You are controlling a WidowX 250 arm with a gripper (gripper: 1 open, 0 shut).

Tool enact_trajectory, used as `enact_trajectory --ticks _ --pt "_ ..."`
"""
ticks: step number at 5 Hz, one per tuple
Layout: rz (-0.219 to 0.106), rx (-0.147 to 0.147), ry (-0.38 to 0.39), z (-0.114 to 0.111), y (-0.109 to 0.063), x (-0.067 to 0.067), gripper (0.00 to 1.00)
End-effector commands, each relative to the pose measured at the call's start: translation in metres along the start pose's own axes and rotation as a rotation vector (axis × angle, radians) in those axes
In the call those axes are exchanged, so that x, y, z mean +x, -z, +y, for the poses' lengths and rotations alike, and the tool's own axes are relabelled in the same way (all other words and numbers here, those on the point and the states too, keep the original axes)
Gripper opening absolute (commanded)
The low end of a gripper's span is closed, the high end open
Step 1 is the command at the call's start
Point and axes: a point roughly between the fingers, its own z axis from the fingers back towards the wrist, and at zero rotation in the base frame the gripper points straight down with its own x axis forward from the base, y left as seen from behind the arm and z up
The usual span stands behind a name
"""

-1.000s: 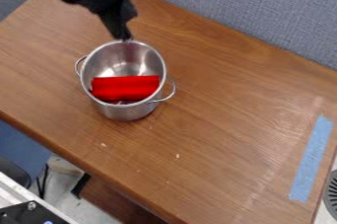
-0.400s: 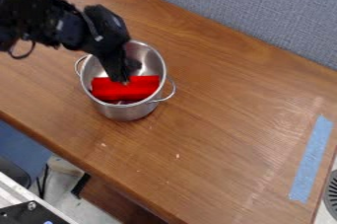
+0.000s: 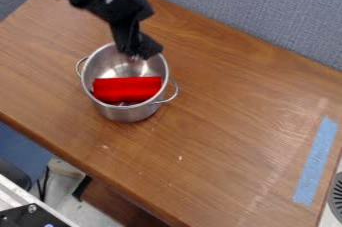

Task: Put the red object in the metal pot

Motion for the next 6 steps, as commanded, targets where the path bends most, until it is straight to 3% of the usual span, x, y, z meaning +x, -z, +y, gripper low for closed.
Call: enact_trajectory --ticks 1,2,3,4,5,6 --pt "-0.048 -0.033 0.096 0.018 -0.025 0.04 0.0" --pt "-0.045 0.032 0.044 0.007 -0.017 0.041 0.0" --pt "-0.03 0.065 -0.018 -0.013 -0.02 0.037 0.0" --pt "-0.07 -0.04 0.117 -0.02 -0.017 0.046 0.0" --pt "-0.11 -0.147 0.25 -0.027 -0.014 0.056 1.0" --pt "-0.127 -0.187 0.306 -0.012 -0.023 0.059 0.0"
